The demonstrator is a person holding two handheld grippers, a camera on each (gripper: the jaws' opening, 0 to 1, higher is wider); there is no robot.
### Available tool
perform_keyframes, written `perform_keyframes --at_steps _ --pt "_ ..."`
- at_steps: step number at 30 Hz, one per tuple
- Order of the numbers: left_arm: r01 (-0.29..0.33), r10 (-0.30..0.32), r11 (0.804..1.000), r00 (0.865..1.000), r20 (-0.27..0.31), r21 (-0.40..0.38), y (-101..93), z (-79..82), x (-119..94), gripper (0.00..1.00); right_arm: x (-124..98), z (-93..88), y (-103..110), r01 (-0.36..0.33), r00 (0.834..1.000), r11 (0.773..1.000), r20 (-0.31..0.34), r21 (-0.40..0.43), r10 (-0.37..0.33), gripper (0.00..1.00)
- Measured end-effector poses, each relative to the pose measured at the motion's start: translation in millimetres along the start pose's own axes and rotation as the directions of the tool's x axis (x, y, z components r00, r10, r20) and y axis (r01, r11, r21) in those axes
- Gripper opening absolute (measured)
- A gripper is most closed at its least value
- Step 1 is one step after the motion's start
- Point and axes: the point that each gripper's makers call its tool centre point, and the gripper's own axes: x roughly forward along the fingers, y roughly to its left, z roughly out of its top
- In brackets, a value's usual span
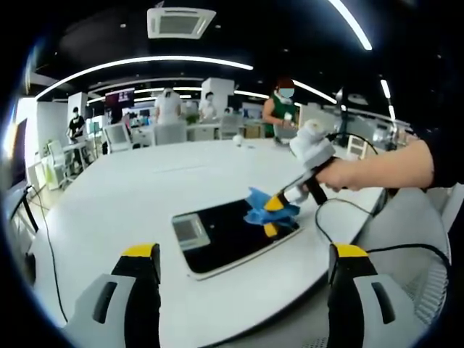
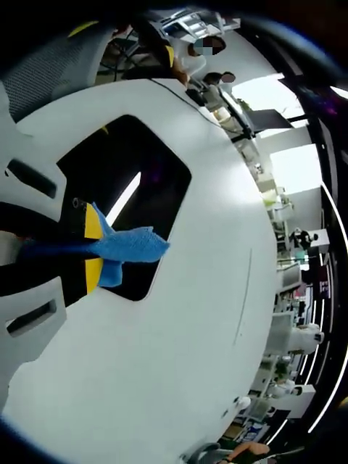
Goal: Wipe the mirror surface with the cleaning cloth until all visible marks leave the cleaned area.
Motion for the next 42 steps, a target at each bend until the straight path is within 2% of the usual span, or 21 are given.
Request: perform_keyframes --at_steps 22,42 --pt "0.000 0.000 1.000 1.000 0.002 -0.004 -0.6 0.5 0 0.97 -4 -4.0 3 0.011 1.000 1.000 -0.002 0.019 -0.011 0.01" --pt "0.000 0.000 1.000 1.000 -0.001 0.003 0.0 0.2 0 0.96 -15 -19.2 16 -0.002 1.000 1.000 -0.014 0.015 0.002 0.01"
